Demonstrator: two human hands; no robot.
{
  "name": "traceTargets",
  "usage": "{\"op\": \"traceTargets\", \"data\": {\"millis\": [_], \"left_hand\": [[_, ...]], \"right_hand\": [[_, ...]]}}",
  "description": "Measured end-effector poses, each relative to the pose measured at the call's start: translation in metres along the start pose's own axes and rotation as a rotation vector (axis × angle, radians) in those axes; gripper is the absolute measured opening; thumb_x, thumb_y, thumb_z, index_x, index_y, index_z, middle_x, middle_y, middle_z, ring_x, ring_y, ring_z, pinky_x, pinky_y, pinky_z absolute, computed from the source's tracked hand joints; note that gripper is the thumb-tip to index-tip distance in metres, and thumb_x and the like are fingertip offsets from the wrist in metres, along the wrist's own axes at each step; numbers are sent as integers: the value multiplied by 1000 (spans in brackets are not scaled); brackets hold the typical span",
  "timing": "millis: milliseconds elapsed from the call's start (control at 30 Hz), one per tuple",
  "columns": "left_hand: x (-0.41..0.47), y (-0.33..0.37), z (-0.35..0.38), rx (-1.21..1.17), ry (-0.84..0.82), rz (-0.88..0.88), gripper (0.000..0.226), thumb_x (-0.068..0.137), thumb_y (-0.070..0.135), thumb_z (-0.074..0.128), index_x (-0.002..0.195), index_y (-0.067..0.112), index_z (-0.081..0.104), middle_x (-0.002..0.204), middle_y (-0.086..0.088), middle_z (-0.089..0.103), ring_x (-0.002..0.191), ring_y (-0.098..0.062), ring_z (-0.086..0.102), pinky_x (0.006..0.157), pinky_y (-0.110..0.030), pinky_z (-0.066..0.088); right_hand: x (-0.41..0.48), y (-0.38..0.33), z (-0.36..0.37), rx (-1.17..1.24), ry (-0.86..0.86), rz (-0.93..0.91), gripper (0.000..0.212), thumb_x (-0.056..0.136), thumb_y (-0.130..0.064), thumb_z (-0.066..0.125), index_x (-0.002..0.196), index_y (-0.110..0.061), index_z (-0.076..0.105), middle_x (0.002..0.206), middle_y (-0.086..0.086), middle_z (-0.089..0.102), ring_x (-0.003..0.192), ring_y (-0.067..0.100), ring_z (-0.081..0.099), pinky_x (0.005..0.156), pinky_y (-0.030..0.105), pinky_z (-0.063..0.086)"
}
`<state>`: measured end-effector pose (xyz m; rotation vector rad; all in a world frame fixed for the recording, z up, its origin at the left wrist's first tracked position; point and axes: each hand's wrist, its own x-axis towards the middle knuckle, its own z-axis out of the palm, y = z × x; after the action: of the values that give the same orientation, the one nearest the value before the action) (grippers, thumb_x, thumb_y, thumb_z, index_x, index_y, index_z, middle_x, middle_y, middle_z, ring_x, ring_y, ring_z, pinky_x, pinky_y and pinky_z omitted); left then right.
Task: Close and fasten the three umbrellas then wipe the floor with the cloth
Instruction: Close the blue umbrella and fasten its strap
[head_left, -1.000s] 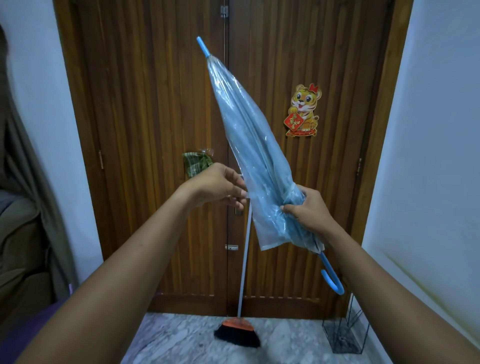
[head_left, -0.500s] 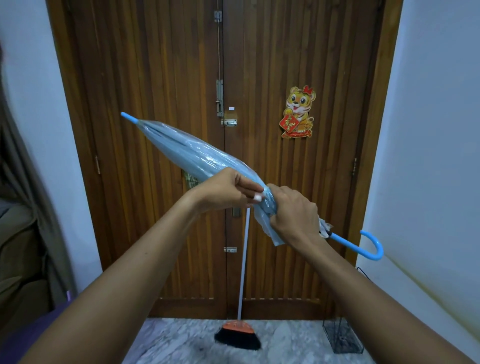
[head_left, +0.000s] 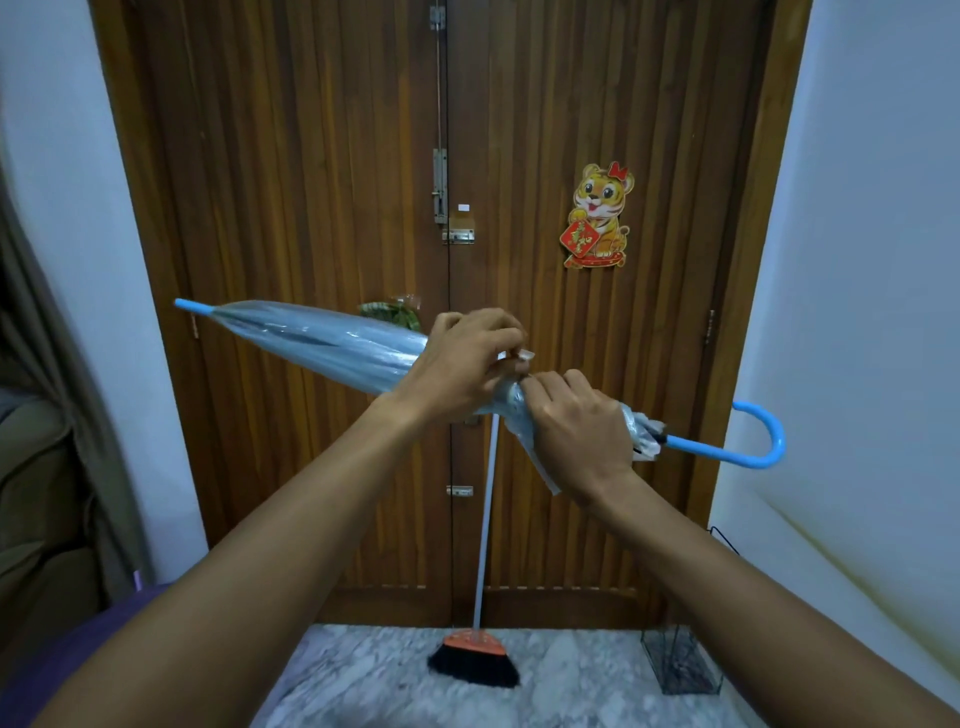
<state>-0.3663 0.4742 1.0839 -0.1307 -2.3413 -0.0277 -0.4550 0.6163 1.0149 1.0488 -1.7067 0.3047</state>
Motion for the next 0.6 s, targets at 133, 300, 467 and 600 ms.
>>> {"op": "traceTargets", "data": {"millis": [133,300,467,600], "left_hand": [[-7,-11,10,139,-132,-50,20,104,41,42,88,33,33,62,4,51,57,-23,50,57,-42,47],[-15,-13,22,247,28,81,22,104,36,42,106,17,53,59,-4,61,51,-28,54,53,-35,34],[-22,-23,18,413,149,210,19,100,32,45,94,17,54,60,1,59,51,-20,44,65,-32,21],[-15,-17,13,362,127,190,25,104,38,35,91,21,48,63,0,61,56,-22,54,67,-35,25]], "right_hand": [[-11,-1,7,-14,19,-11,31,87,-22,71,115,-9,66,94,8,70,75,22,61,56,34,51],[-11,1,1,152,-28,23,45,82,-38,65,120,-16,58,103,2,62,85,18,55,65,32,50],[15,21,-10,815,-706,258,84,64,-61,80,128,-30,35,122,-7,45,110,16,49,90,38,53],[31,44,-13,782,-904,273,62,74,-71,69,111,-22,60,96,1,72,79,19,73,75,40,63]]}}
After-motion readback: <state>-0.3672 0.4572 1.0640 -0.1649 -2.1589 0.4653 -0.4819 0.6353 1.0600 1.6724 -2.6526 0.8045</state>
